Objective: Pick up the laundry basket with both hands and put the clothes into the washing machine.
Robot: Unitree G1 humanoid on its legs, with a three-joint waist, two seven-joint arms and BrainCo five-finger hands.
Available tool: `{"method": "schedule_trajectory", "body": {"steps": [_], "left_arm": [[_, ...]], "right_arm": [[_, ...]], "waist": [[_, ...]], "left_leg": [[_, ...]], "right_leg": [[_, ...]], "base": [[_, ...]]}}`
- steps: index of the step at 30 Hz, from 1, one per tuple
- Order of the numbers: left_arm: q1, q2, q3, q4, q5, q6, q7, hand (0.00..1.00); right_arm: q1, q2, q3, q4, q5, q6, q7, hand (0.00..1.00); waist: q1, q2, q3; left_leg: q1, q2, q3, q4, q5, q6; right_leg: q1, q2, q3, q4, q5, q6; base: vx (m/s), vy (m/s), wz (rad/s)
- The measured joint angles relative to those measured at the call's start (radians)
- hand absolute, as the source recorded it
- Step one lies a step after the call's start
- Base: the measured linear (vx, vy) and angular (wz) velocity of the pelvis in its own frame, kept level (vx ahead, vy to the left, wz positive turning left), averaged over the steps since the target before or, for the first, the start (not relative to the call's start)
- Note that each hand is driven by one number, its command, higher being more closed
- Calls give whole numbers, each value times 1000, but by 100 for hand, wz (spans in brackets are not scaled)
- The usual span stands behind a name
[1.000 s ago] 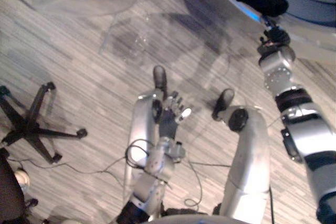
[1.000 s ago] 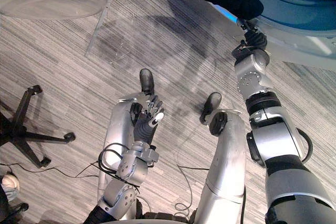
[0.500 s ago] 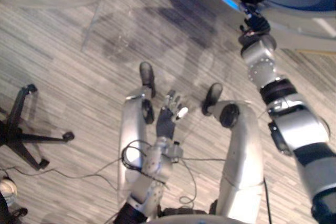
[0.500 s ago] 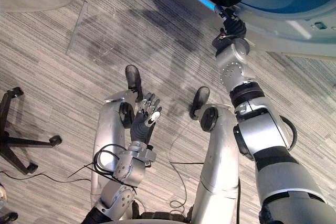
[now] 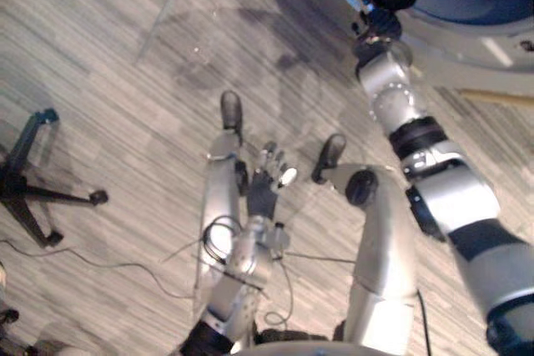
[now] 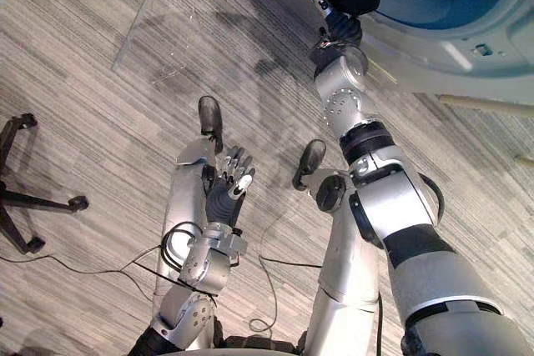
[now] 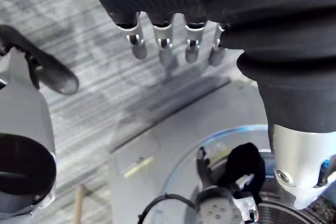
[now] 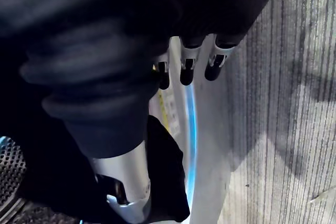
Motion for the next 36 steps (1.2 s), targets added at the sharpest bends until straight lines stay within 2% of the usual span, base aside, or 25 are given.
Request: {"method": "schedule_trajectory", "body": {"steps": [10, 15, 17, 19, 21, 26, 31, 32, 33, 34, 35, 36], "left_arm": [[-12, -1, 9, -4, -1, -4, -2, 0], [-12, -1, 16, -9, -7, -9, -3, 0], [-12, -3, 17, -9, -7, -9, -4, 0], [-13, -21, 26, -10, -7, -9, -5, 0], [-12, -28, 47, -13, -7, -10, -4, 0], [-8, -30, 61, -25, -6, -9, -9, 0], [-8, -30, 76, -27, -6, -9, -34, 0], [-6, -24, 85, -28, -6, -10, -54, 0], [-5, -14, 84, -27, -6, -9, -59, 0], [-16, -8, 80, -26, -6, -8, -69, 0], [-26, -2, 71, -21, -6, -8, -69, 0], [-15, -1, 67, -18, -7, -10, -68, 0]], "right_arm": [[-19, -14, -45, 41, 144, 1, -17, 0], [-68, -36, -79, 84, 175, 12, -42, 0], [-77, -53, -97, 84, 203, 28, -62, 0], [-77, -70, -97, 84, 219, 31, -70, 0], [-89, -80, -97, 85, 251, 31, -82, 0], [-108, -87, -91, 106, 292, 31, -91, 0], [-135, -87, -39, 128, 327, 31, -101, 0], [-173, -88, 2, 126, 315, 25, -101, 0], [-223, -99, 13, 111, 284, -13, -88, 0], [-309, -193, 18, 59, 227, -93, -56, 0], [-389, -304, 15, 15, 198, -144, -39, 0], [-386, -328, 107, 24, 182, -147, -55, 0]], "waist": [[16, 0, 0], [18, -7, 4], [31, -17, 9], [35, -19, 10], [33, -42, 23], [25, -64, 35], [18, -83, 38], [-2, -108, 41], [-14, -127, 40], [-23, -134, 40], [-23, -136, 40], [-23, -166, 39]], "left_leg": [[59, -22, -50, -97, 115, -20], [70, -28, -51, -154, 122, -23], [69, -31, -56, -144, 122, -22], [64, -33, -55, -141, 122, -22], [62, -33, -52, -140, 126, -16], [62, -35, -35, -130, 160, 1], [66, -32, -23, -131, 160, 1], [86, -33, -7, -160, 160, 0], [89, -30, -7, -158, 159, 0], [92, -19, 12, -189, 159, -1], [79, -21, 19, -148, 141, 13], [69, -20, 13, 72, 15, 56]], "right_leg": [[51, -13, -53, -20, 3, -15], [51, -29, -69, -47, 24, -52], [51, -30, -69, -50, 30, -58], [51, -31, -68, -57, 38, -44], [55, -30, -63, -72, 54, -37], [62, -29, -45, -86, 75, -17], [63, -24, -35, -91, 92, -17], [66, -32, -29, -108, 102, -9], [67, -32, -29, -107, 102, -9], [67, -34, -33, -128, 105, -4], [65, -44, -34, -144, 108, -4], [72, -50, -34, -141, 110, -6]], "base": [[-37, -37, 12], [-62, -19, 13], [-57, 2, -5], [-48, 21, -4], [-55, 47, -8], [-30, 47, -9], [-45, 35, -1], [-114, 31, -9], [-138, 30, -14], [-89, 19, -14], [-57, 0, -17], [-4, 6, -25]]}}
